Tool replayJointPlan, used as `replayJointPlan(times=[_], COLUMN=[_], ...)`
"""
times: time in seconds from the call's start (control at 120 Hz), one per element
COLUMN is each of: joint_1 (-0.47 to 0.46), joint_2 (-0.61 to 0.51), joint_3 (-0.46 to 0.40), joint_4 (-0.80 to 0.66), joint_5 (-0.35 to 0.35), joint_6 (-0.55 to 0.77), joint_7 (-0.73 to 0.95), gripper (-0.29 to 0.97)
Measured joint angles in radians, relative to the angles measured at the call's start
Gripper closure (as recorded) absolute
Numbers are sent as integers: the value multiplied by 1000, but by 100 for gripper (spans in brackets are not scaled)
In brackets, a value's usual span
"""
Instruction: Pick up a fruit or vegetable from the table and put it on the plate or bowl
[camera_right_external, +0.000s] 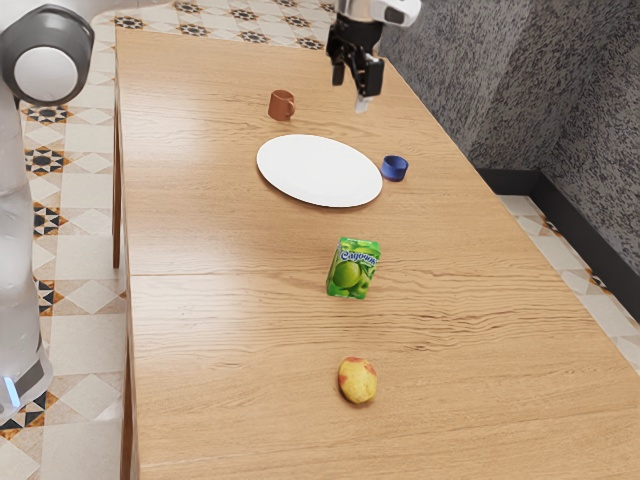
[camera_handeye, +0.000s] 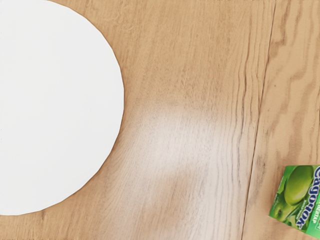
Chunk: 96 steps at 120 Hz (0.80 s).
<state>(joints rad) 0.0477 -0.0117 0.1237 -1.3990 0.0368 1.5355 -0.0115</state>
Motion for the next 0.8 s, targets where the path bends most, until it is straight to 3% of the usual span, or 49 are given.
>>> replayJointPlan(times=[0.208, 0.375, 0.558, 0.725, 0.8], joint_1=[24, 37, -48, -33, -69], joint_2=[-1, 44, 21, 5, 48], joint_3=[1, -2, -6, -150, -173], joint_4=[4, 148, 256, 310, 307], joint_5=[-12, -6, 1, 4, 5], joint_6=[-1, -50, -131, -190, -201], joint_7=[-1, -3, -5, -6, -10], gripper=[0, 0, 0, 0, 0])
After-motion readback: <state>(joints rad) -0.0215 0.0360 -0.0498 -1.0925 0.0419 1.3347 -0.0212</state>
